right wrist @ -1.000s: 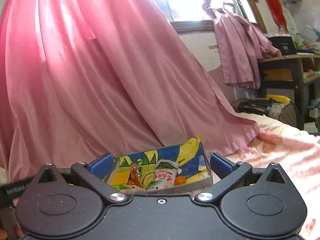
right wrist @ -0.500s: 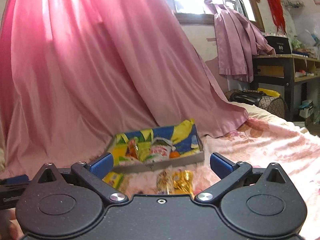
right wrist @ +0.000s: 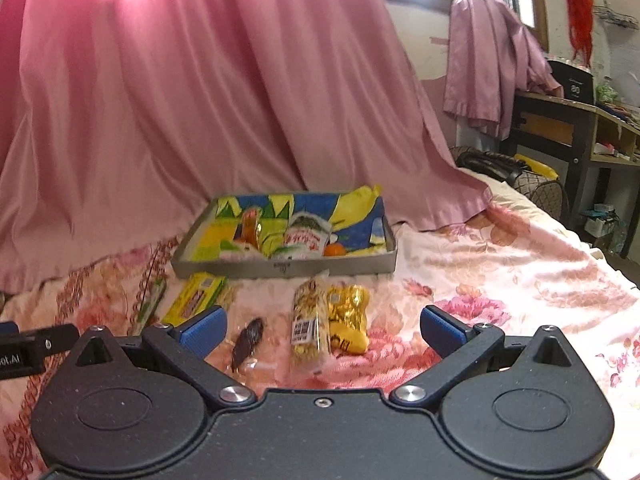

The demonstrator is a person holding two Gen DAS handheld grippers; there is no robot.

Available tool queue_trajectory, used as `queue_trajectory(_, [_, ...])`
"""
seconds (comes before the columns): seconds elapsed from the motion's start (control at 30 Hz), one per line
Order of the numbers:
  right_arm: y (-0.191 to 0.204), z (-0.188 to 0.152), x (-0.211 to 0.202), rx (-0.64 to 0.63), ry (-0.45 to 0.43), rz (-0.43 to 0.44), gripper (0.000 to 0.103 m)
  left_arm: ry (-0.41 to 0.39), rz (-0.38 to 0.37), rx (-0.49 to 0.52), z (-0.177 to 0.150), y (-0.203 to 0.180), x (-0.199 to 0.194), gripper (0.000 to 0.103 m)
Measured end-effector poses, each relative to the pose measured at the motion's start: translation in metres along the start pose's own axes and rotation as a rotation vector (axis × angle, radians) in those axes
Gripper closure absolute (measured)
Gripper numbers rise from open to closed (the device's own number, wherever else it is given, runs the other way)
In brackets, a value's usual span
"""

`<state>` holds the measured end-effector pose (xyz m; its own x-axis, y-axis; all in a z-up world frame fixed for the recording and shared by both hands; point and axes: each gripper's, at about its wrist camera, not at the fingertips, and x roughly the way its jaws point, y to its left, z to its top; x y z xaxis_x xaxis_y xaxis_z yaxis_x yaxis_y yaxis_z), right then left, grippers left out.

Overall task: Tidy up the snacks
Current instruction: 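Lift both tools up out of the tray and back over the loose snacks, then move the left tool to the dark jerky pack while the right tool approaches the nut bar bag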

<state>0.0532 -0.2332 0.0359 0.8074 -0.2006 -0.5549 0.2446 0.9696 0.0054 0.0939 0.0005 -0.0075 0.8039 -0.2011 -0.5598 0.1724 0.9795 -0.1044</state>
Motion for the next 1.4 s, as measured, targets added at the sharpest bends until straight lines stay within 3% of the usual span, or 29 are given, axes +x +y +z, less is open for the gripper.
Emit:
queue_trajectory(0.4, [0.004,-0.003,0.018,-0.025,0.102,-0.007,0.001,0.122,-0.016,-0.026,-0.003,0.003,0.021,0.0])
queue_trajectory(0.7, [0.004,-0.002,0.039,-0.015,0.2,0.012,0.001,0.171,-0.048,0.018,-0.006,-0.006,0.04,0.0])
queue_trajectory(1.03, [-0.014,0.011,0.086,0.092,0.343,0.098,0.001,0.207,-0.177,0.067,-0.004,-0.022,0.079,0.0])
queue_trajectory(1.4, [-0.026,0.037,0.148,-0.03,0.263,0.142,0.001,0.218,-0.309,0.144,-0.013,-0.053,0.142,0.0])
